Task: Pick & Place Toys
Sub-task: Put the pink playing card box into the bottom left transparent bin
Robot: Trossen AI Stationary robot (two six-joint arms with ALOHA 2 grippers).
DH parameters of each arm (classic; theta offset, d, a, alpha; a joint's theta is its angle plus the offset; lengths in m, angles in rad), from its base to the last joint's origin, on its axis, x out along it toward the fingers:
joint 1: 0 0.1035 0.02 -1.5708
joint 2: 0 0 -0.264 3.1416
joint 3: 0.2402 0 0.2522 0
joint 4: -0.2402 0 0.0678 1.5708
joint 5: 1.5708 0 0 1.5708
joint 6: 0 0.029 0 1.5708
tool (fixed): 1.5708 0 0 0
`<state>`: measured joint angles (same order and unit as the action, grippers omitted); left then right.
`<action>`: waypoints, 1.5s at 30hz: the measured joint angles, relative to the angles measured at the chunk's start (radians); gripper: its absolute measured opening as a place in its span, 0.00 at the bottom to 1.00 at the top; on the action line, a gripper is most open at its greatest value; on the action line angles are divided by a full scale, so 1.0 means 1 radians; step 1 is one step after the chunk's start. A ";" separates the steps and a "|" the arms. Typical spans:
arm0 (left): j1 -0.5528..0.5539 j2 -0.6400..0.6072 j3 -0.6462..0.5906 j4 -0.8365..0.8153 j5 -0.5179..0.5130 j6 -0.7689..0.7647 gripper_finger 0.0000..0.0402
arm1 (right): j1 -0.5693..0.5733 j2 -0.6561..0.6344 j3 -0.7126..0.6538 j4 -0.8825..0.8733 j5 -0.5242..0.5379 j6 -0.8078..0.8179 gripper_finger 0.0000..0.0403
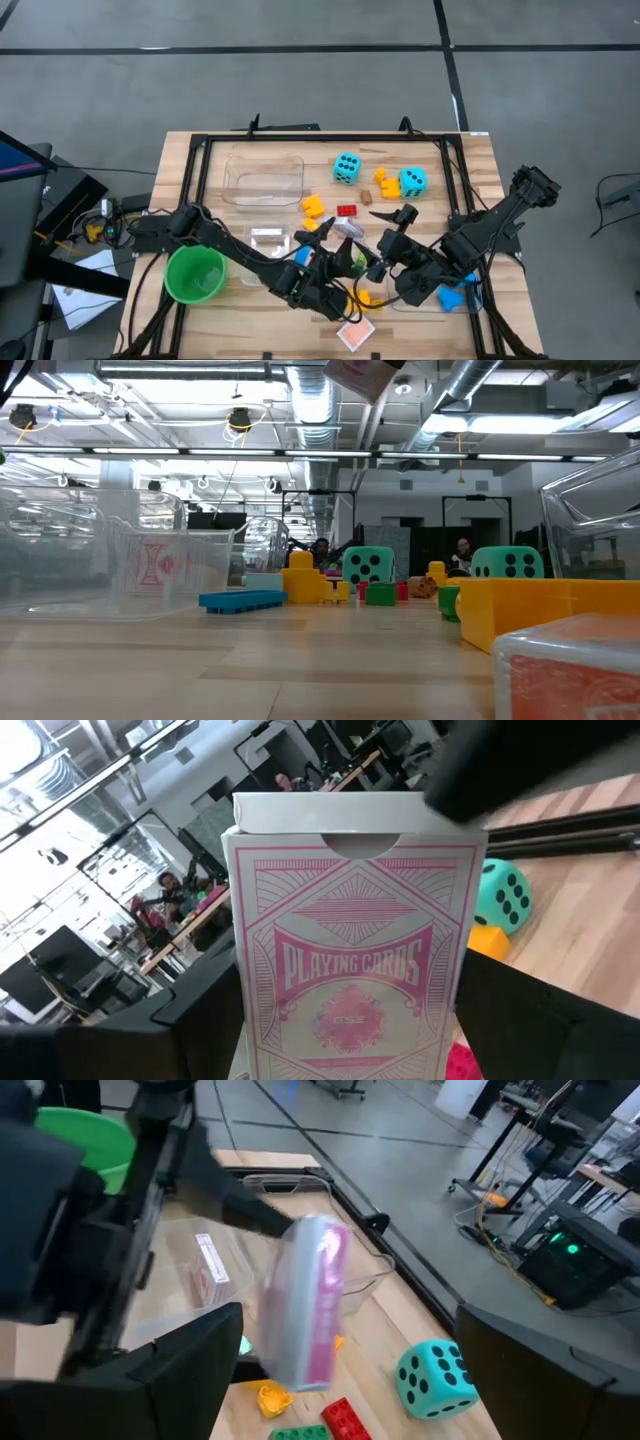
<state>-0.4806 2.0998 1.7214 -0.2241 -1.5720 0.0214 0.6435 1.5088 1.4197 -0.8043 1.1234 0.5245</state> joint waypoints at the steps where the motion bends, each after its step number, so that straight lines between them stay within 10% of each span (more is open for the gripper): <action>1: 0.001 0.000 0.000 0.019 0.000 0.016 0.74 | -0.002 0.001 0.000 0.000 -0.001 0.003 0.88; 22: -0.001 0.000 0.000 0.128 0.000 0.117 0.74 | -0.046 0.001 -0.002 -0.002 -0.076 0.008 0.84; 45: -0.001 0.001 0.000 0.138 0.011 0.110 0.83 | -0.057 0.031 -0.003 0.040 -0.130 -0.123 0.14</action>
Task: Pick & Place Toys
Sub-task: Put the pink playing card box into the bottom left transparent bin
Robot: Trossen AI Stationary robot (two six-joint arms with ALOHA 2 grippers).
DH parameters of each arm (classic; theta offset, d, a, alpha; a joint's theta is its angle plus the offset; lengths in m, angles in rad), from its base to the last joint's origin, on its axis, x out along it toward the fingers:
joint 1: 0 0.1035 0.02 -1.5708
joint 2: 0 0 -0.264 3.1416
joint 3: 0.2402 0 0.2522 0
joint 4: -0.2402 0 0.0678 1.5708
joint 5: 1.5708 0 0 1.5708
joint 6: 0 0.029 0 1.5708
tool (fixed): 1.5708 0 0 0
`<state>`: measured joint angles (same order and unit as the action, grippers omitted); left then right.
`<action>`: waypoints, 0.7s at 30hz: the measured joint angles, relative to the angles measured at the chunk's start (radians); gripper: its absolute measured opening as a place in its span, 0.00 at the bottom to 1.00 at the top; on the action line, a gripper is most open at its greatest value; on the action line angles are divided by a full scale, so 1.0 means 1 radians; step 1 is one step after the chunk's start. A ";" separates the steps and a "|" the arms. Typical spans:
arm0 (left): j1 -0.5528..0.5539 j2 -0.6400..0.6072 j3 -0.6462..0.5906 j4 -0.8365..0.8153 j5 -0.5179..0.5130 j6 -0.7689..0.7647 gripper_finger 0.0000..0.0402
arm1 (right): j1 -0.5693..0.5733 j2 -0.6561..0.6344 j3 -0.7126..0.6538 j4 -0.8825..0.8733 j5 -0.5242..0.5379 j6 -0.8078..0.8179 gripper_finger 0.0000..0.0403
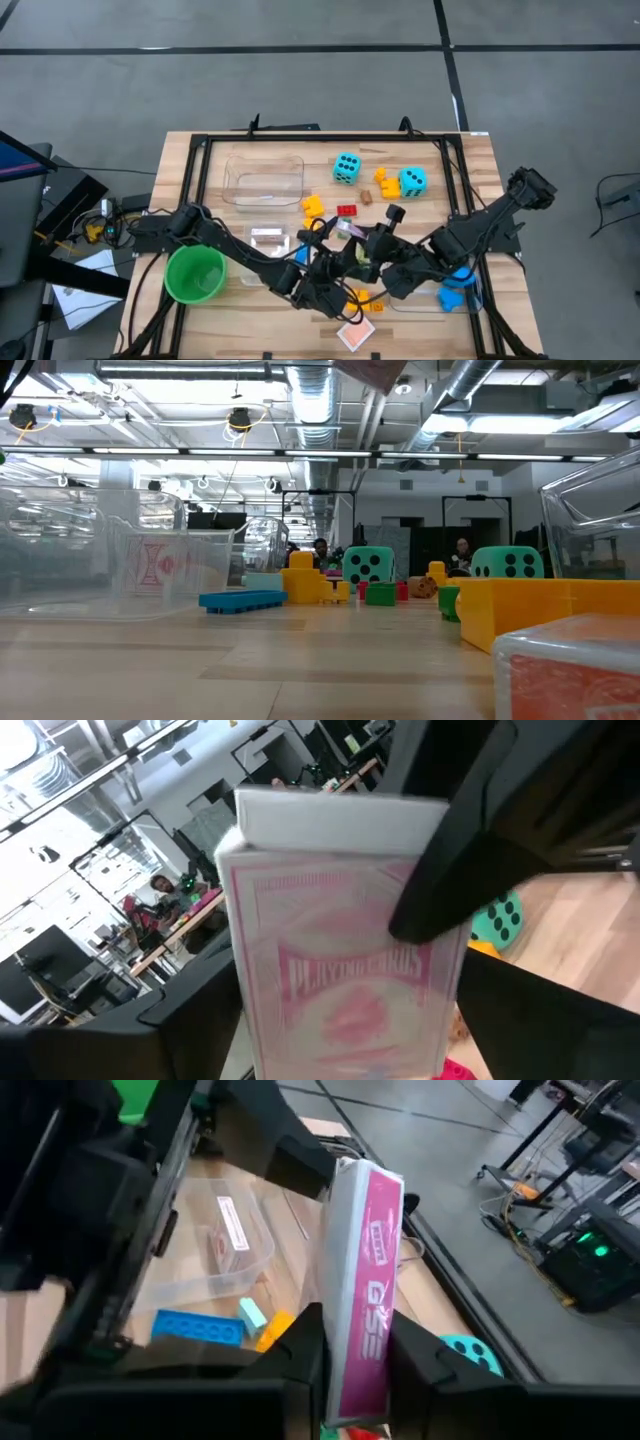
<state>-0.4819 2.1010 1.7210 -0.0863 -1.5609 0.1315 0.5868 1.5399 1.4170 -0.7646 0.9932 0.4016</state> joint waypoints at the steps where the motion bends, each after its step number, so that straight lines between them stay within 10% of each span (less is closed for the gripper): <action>1: -0.001 0.000 0.000 -0.004 -0.002 0.001 0.85 | 0.004 -0.002 0.000 -0.002 0.001 -0.002 0.14; 21: -0.104 0.000 0.000 -0.090 -0.012 0.082 0.79 | 0.089 -0.049 0.000 -0.167 0.025 0.091 0.14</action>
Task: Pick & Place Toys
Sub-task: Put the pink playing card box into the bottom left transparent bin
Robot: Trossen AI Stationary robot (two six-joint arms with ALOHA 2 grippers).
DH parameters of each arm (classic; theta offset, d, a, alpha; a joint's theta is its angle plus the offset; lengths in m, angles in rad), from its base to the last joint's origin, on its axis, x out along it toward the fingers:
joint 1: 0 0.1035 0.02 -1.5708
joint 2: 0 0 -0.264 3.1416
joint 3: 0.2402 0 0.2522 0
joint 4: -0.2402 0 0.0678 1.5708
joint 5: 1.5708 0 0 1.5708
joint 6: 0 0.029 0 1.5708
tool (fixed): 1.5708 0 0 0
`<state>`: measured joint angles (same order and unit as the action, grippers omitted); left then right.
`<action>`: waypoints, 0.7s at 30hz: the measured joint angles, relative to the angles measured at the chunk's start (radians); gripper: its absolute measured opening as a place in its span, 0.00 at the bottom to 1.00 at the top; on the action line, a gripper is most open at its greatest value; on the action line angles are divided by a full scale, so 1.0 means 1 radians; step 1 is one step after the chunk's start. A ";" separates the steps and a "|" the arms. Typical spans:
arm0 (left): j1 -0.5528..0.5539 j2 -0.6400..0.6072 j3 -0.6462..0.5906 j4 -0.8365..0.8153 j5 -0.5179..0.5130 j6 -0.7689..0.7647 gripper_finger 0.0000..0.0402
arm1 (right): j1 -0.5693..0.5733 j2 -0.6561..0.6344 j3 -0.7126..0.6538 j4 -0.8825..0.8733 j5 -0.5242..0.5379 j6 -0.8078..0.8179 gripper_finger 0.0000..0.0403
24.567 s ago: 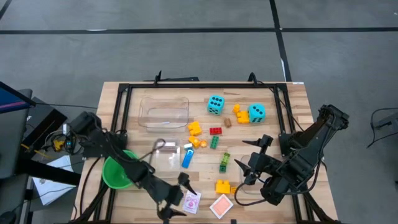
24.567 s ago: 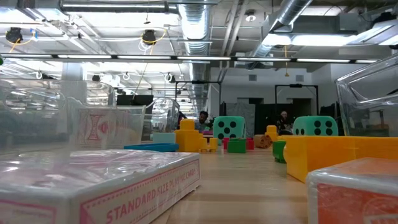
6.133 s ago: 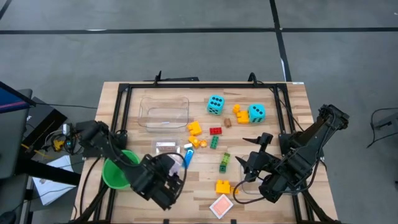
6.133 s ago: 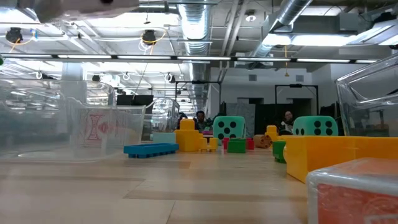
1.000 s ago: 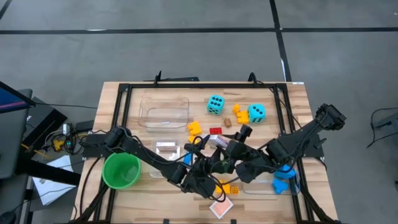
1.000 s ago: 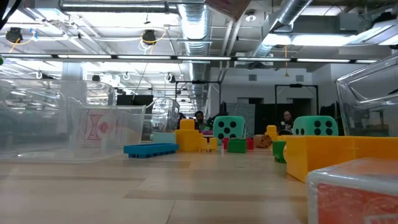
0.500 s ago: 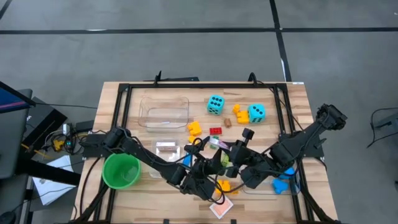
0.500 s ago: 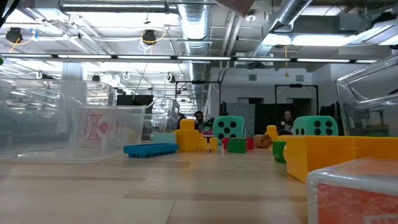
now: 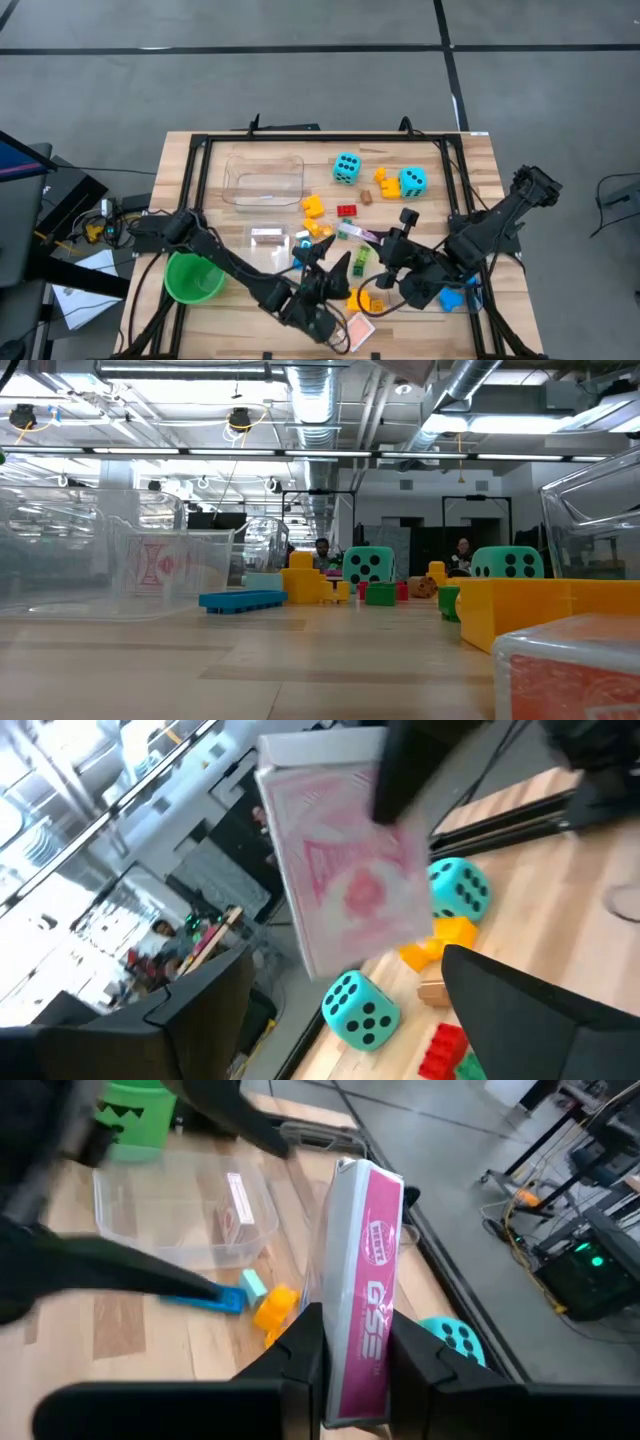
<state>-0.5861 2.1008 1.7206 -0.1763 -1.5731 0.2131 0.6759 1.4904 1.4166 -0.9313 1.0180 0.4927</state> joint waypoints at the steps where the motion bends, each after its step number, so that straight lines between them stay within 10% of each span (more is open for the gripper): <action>1: -0.012 -0.005 0.000 -0.012 0.001 -0.001 0.79 | 0.008 -0.006 0.001 -0.013 0.000 0.011 0.14; 5: -0.054 -0.044 -0.001 -0.030 0.087 -0.049 0.76 | 0.049 -0.013 0.001 -0.050 -0.042 0.028 0.14; 13: -0.058 -0.170 0.000 -0.092 0.605 -0.253 0.67 | 0.116 -0.014 0.001 0.052 -0.131 -0.090 0.14; 21: -0.008 -0.193 0.000 -0.132 0.655 -0.306 0.57 | 0.152 -0.014 0.001 0.130 -0.182 -0.179 0.14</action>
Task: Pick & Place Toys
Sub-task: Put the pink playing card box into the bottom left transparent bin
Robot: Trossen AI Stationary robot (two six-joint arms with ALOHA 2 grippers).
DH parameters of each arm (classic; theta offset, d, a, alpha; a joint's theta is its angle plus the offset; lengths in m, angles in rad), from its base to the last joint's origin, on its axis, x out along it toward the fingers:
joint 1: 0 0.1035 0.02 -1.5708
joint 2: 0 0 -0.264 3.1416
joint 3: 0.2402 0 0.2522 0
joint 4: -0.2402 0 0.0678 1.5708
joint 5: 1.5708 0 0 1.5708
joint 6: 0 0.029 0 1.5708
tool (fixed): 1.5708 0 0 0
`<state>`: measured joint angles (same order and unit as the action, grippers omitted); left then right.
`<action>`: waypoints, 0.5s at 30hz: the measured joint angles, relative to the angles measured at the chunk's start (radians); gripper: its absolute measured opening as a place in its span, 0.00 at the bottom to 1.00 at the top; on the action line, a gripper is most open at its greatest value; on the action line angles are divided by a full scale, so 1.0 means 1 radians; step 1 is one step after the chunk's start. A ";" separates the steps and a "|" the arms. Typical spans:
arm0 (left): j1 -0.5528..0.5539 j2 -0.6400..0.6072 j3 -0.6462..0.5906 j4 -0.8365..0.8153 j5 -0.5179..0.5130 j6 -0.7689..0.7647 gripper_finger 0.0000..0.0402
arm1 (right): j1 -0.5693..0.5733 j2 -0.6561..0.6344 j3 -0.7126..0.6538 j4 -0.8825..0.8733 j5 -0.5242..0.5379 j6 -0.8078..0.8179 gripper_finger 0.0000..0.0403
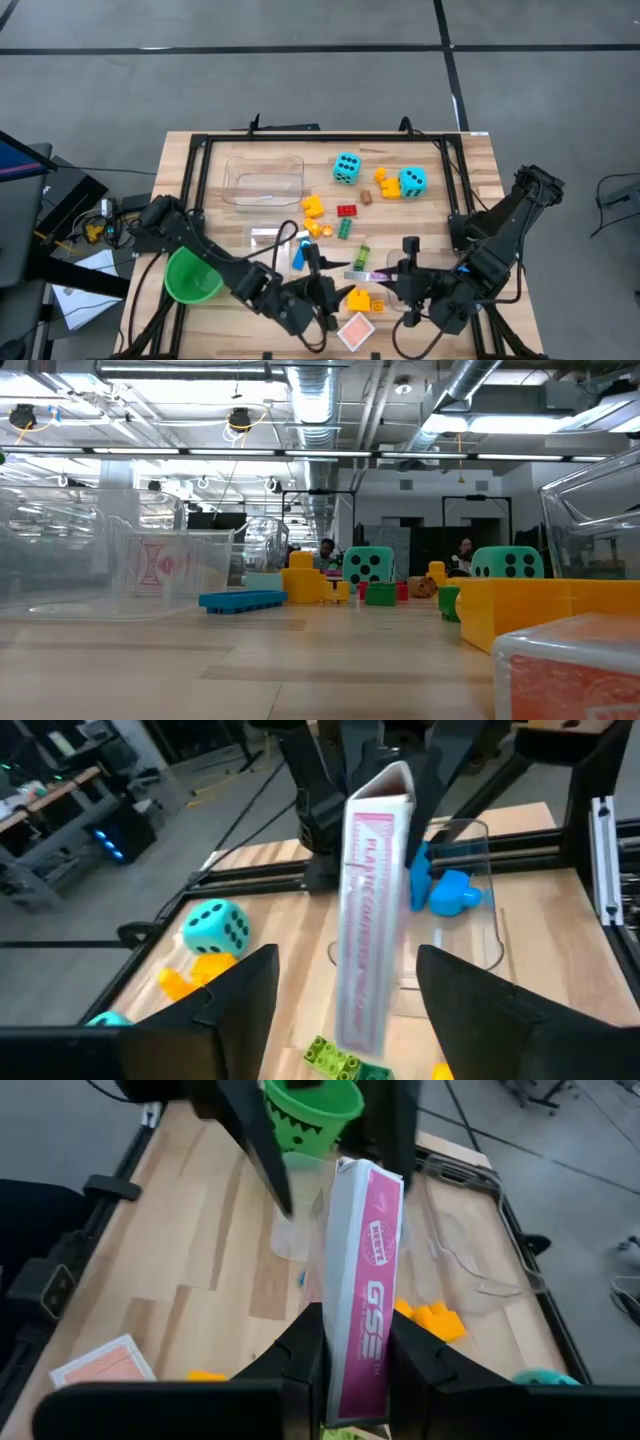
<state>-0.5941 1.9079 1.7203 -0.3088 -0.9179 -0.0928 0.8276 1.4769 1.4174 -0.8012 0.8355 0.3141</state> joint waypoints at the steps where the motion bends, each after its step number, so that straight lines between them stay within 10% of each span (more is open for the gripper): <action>1: 0.007 0.000 0.000 0.001 0.019 -0.002 0.57 | 0.000 0.000 0.000 0.009 -0.003 -0.008 0.14; 15: 0.046 0.000 0.000 0.002 0.109 -0.025 0.33 | -0.039 0.016 0.000 0.054 -0.048 -0.064 0.14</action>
<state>-0.5477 1.9079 1.7203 -0.3069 -0.8088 -0.1174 0.7887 1.4929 1.4178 -0.7468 0.7875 0.2504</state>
